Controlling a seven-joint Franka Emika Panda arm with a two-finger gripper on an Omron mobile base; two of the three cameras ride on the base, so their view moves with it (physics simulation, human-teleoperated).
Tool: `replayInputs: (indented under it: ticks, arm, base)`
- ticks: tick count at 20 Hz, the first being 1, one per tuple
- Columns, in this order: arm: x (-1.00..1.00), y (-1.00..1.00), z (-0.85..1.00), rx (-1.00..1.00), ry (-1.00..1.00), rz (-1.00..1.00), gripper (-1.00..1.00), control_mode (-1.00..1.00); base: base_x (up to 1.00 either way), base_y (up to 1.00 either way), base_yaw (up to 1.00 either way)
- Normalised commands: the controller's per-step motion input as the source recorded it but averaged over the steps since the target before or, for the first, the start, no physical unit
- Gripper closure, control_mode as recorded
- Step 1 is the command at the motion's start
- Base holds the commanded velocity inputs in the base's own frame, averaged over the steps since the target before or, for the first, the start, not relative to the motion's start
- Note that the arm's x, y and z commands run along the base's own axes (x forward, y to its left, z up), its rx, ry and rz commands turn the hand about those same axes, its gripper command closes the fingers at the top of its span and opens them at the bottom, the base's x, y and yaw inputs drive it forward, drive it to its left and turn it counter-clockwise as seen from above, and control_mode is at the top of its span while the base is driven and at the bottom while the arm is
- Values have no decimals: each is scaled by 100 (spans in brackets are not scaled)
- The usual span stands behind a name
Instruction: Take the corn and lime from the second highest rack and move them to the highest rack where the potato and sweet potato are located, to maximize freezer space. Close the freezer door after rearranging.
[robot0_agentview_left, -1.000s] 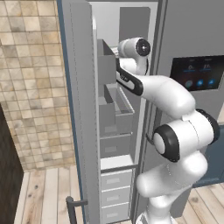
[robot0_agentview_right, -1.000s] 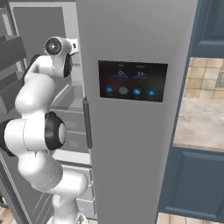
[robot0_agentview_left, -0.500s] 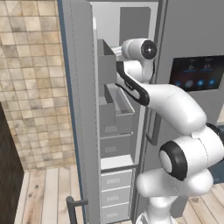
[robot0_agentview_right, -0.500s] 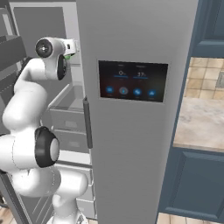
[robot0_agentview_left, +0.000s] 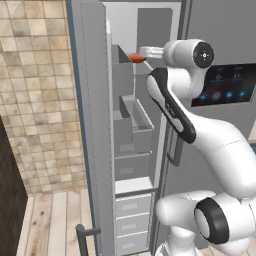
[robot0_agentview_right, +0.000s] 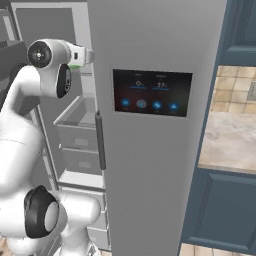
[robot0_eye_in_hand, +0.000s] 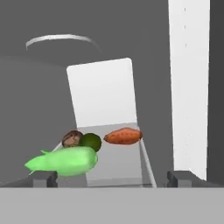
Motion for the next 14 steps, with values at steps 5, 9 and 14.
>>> replayInputs:
  ticks: [5,9,14]
  arm:
    - [-100,-34,5,13,13,-6,-100,-100]
    - [-91,-17,0,2,20,-4,-100,-100]
    - [-73,-11,-7,0,21,0,-100,-100]
  base:
    - [0,0,0]
    - [0,0,0]
    - [0,0,0]
